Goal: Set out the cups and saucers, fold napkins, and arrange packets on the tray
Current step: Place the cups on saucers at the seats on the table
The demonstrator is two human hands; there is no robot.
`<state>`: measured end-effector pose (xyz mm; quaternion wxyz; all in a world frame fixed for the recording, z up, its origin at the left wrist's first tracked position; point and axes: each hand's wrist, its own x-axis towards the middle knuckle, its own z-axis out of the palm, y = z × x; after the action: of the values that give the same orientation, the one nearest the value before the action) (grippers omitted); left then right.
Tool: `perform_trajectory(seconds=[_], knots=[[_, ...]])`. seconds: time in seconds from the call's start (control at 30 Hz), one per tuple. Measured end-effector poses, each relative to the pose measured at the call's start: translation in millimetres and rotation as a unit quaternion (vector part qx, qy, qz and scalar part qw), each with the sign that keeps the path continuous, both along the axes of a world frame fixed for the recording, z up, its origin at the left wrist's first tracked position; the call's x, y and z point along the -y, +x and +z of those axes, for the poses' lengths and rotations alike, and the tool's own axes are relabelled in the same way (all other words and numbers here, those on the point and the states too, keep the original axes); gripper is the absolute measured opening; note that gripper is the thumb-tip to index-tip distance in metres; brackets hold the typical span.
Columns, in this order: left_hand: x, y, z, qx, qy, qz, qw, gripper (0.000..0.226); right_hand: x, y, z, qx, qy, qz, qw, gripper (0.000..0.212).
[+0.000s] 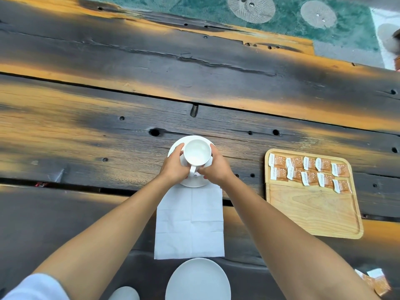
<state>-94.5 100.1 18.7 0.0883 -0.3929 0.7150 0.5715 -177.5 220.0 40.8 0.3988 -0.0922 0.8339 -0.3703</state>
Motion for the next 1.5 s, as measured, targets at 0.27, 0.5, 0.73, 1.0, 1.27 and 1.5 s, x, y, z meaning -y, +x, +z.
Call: perform_trajectory(seconds=[0.27,0.5,0.73,1.0,1.27,1.5], knots=[[-4.6,18.9,3.7,-0.006,-0.021,0.015,1.0,0.07,-13.4,14.3,27.0,-0.018,0.032,-0.011,0.999,0.09],[-28.0,41.2,24.6,-0.013,-0.024,-0.024,0.999,0.063,-41.2,40.0,59.0,-0.06,0.039,0.015,0.997,0.087],[-56.7,68.7,45.0,-0.006,-0.033,-0.087,0.996,0.071,-80.6,67.5,78.4,-0.077,0.033,0.031,0.996,0.081],[-91.9,100.5,69.0,0.022,-0.037,-0.074,0.996,0.057,-120.8,96.4,88.8,-0.099,0.059,0.109,0.987,0.077],[-123.8,174.2,99.8,0.05,-0.119,-0.075,0.989,0.046,-132.7,145.2,76.4,-0.072,0.049,0.22,0.972,0.07],[-148.7,284.1,105.0,0.093,-0.159,0.024,0.983,0.044,-125.4,214.2,55.8,-0.078,0.036,0.364,0.927,0.068]])
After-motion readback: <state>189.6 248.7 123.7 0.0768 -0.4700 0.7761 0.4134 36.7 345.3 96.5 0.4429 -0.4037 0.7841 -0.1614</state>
